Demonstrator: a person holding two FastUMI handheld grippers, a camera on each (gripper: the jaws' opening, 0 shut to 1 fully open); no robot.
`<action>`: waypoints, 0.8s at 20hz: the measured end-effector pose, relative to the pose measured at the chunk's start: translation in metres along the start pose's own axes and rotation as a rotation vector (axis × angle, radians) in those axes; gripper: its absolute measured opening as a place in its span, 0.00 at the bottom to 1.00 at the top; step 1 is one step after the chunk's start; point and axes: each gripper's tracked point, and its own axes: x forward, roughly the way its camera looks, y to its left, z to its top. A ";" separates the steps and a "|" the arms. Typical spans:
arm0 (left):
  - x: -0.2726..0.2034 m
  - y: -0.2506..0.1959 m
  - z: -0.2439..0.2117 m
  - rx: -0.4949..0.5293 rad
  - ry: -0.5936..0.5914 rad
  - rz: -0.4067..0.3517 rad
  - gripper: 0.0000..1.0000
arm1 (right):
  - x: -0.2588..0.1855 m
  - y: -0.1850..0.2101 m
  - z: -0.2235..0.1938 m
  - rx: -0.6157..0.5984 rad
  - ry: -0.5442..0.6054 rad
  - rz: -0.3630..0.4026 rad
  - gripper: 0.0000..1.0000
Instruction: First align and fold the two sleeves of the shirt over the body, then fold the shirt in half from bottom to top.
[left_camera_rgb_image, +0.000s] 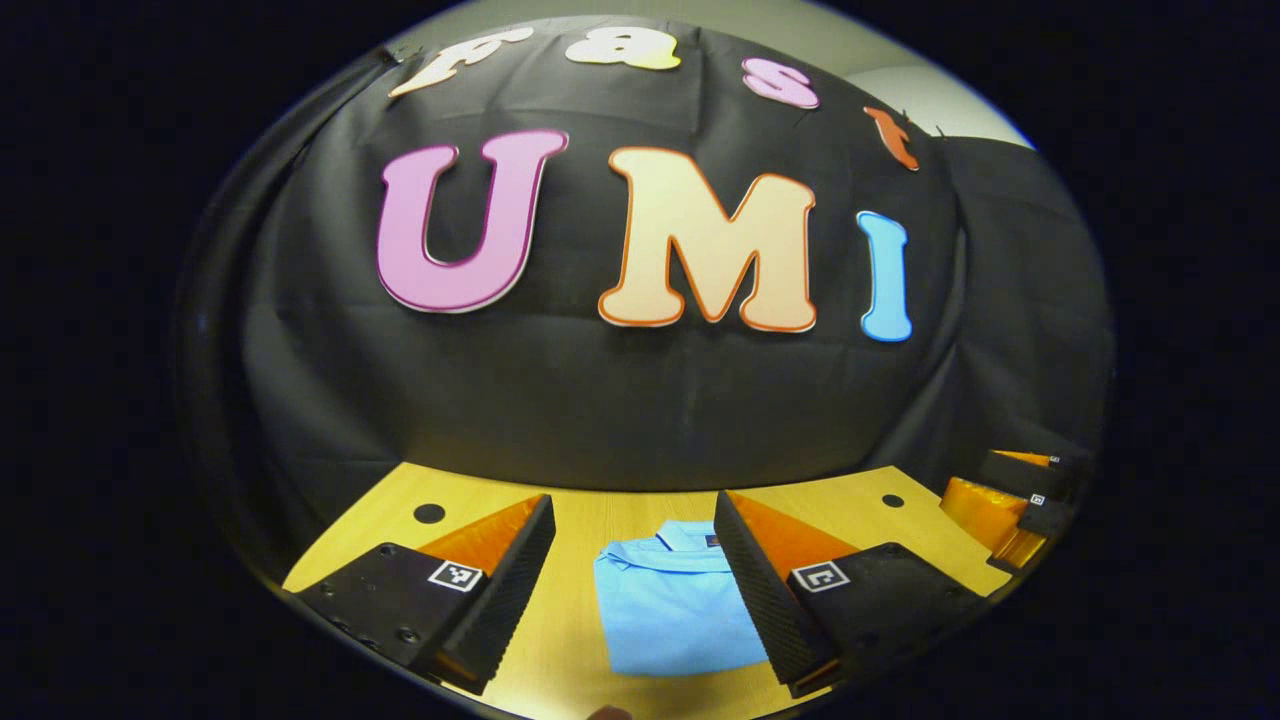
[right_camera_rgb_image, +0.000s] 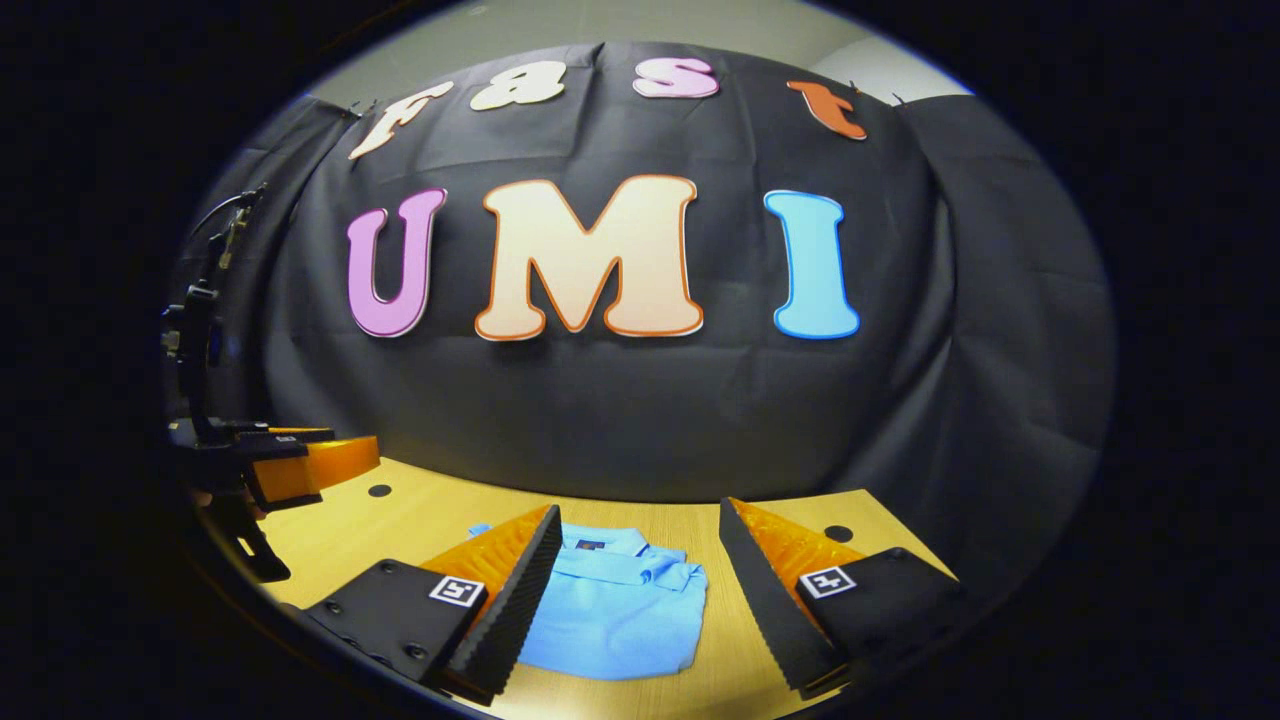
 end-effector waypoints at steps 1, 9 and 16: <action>-0.017 -0.002 0.005 0.013 -0.015 0.004 0.95 | -0.016 0.000 0.009 0.011 -0.019 -0.001 0.98; -0.106 -0.009 0.028 0.067 -0.101 0.011 0.95 | -0.114 0.004 0.023 0.047 -0.099 0.016 0.98; -0.129 -0.017 0.037 0.054 -0.117 0.006 0.95 | -0.137 0.009 0.031 0.058 -0.122 0.035 0.99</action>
